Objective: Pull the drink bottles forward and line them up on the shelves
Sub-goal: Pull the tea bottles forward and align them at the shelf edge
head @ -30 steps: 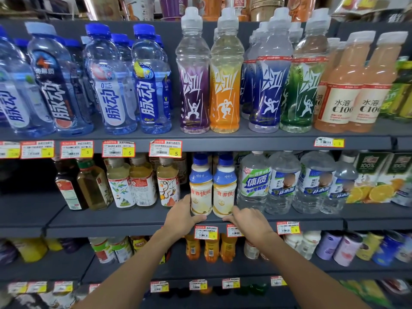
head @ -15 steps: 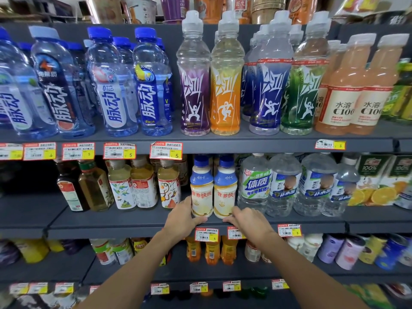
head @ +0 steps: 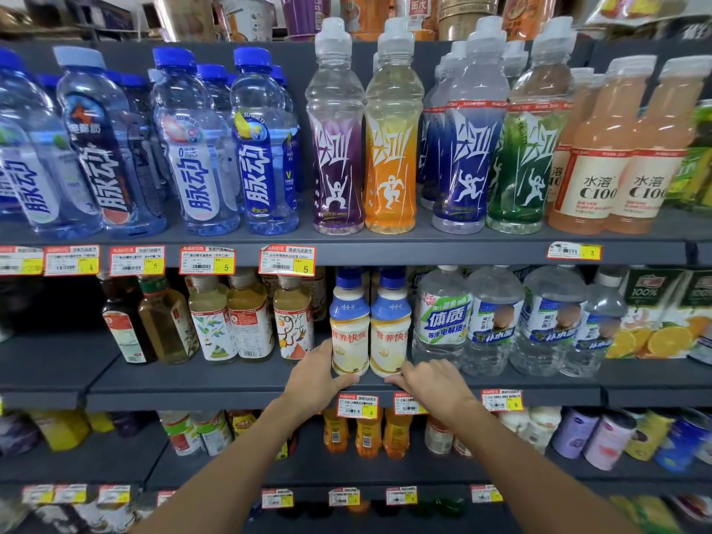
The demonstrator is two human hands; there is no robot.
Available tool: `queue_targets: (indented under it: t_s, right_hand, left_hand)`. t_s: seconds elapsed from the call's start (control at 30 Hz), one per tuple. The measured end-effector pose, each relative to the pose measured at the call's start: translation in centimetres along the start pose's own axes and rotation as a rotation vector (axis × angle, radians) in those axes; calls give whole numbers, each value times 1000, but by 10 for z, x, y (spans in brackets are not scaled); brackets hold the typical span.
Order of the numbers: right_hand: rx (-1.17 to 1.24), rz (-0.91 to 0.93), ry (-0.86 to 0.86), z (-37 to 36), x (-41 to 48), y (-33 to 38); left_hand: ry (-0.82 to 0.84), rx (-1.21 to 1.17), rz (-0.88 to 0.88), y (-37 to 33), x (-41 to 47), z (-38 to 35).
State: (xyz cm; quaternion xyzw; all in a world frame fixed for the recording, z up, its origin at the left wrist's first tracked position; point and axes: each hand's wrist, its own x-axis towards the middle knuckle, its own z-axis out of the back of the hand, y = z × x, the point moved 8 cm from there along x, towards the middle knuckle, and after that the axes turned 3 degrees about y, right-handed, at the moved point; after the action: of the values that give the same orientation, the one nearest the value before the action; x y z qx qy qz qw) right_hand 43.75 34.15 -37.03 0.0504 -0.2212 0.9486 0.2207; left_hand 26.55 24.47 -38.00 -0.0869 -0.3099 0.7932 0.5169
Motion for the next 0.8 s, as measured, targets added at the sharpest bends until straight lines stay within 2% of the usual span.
queue_targets:
  t_s: [0.33,0.47,0.67,0.8]
  right_hand:
    - [17,26,-24,12,-2,3]
    - [58,-33,-51,5,-2,-2]
    - [45,13,-68,17,-6,0]
    - [82,-61,-167,35,-11,2]
  left_hand:
    - [-10,5,26,-3,-4,-1]
    - [-16,16,29,-5,-6,0]
    - [-21,-9,24,-8,-12,4]
    - [-134,-46,84,10,-25,25]
